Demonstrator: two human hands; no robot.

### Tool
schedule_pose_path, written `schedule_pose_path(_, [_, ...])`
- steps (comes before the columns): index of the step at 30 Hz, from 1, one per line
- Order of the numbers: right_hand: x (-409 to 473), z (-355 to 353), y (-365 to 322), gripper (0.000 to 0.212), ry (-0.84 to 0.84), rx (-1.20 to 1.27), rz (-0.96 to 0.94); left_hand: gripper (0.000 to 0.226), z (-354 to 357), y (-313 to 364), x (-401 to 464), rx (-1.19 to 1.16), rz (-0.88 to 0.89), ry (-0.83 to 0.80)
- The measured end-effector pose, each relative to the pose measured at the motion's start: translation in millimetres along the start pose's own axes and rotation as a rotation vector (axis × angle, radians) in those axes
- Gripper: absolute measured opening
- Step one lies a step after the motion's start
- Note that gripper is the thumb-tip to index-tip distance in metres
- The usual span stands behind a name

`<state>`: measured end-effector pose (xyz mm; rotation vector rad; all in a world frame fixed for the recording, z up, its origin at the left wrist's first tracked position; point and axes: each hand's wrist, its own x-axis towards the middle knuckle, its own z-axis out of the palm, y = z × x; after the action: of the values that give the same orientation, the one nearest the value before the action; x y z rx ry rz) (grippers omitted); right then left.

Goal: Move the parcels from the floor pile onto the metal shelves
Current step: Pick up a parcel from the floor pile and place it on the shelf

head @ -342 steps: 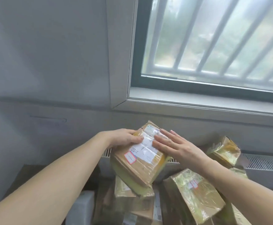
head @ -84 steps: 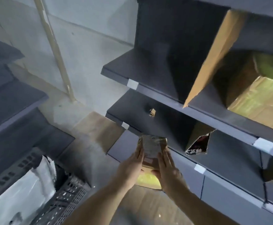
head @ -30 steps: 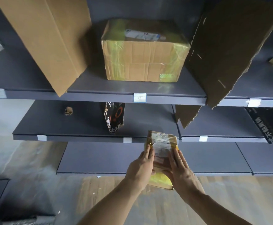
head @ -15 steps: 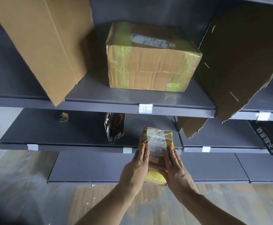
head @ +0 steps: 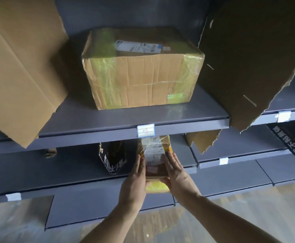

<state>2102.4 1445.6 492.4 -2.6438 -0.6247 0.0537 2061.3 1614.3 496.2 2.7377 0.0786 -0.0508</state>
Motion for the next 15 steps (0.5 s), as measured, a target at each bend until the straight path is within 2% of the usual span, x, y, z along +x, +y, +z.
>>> schedule_pose_path(9, [56.5, -1.8, 11.2, 0.084, 0.005, 0.177, 0.135, 0.09, 2.9, -9.8, 64.8, -0.018, -0.037, 0.075])
schedule_pose_path(15, [92.9, -12.0, 23.8, 0.066, -0.03, 0.133, 0.15, 0.059, 3.9, -8.7, 101.7, 0.114, -0.042, 0.082])
